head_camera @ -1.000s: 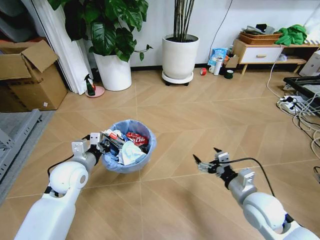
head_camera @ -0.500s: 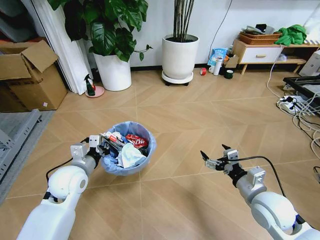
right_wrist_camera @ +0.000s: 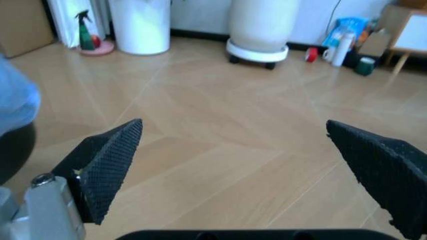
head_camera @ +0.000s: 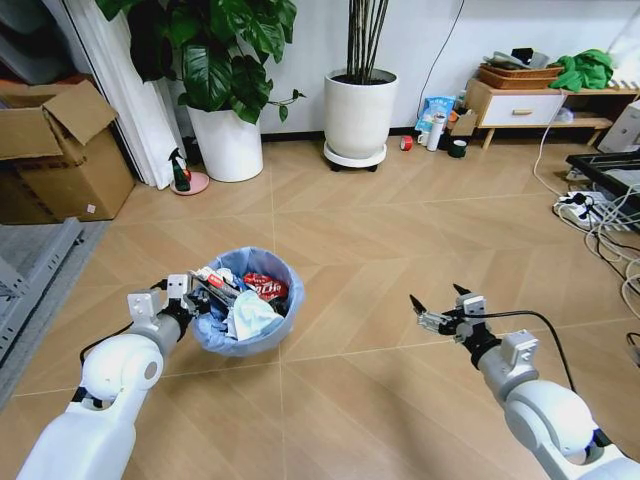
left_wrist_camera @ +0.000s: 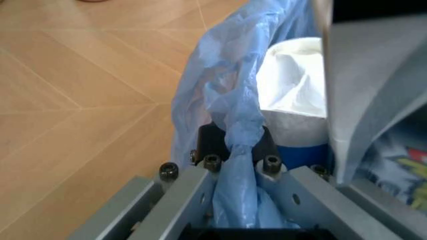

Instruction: Pick up the trash bin and place the garbage on the floor into it.

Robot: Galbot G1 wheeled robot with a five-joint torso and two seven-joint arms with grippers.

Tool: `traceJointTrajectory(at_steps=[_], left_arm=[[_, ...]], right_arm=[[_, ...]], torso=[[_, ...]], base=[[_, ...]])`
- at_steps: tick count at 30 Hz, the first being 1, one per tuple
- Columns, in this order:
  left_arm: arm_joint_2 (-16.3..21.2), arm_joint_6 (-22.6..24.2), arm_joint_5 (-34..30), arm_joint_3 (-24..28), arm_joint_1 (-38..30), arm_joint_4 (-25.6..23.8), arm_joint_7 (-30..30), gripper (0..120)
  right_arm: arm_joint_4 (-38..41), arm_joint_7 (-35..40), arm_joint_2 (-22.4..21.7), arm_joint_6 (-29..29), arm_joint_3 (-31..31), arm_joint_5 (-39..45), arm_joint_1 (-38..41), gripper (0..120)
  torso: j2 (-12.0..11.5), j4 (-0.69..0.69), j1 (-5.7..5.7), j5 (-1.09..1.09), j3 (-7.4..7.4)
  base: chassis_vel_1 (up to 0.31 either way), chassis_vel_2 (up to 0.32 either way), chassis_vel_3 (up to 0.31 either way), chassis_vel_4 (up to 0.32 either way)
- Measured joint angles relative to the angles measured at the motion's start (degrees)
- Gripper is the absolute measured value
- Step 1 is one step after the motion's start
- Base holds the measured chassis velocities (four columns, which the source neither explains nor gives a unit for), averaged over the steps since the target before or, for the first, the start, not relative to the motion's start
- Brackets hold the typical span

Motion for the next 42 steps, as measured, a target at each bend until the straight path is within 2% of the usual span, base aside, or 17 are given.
traceJointTrajectory(at_steps=[5,20,32,42], left_arm=[[-0.41,0.31,-0.77,0.37,1.19,-1.79,-1.82,0],[-1.44,0.14,0.92,-0.18,3.95,-3.50,-0.91,0],[-2.82,-0.36,3.69,-0.43,5.13,-4.46,-0.08,0],[-3.05,-0.64,5.07,-1.78,8.36,-6.07,0.86,0]], right_arm=[[1.83,0.11,0.41,0.19,1.82,0.47,-1.00,100],[4.99,0.94,1.15,-2.01,0.14,0.39,-2.26,100],[5.89,1.77,-1.18,-2.85,-0.30,0.99,-3.52,100],[6.63,1.78,-0.79,-3.36,-1.58,0.71,-4.20,100]], torso=[[0.00,-0.01,0.00,0.01,0.00],[0.00,0.00,0.00,0.00,0.00],[0.00,0.00,-0.01,0.01,0.00],[0.00,0.01,0.00,0.00,0.00]], base=[[0.000,0.000,0.000,0.000],[0.000,0.000,0.000,0.000],[0.059,-0.068,-0.059,0.065],[0.063,-0.053,-0.063,0.043]])
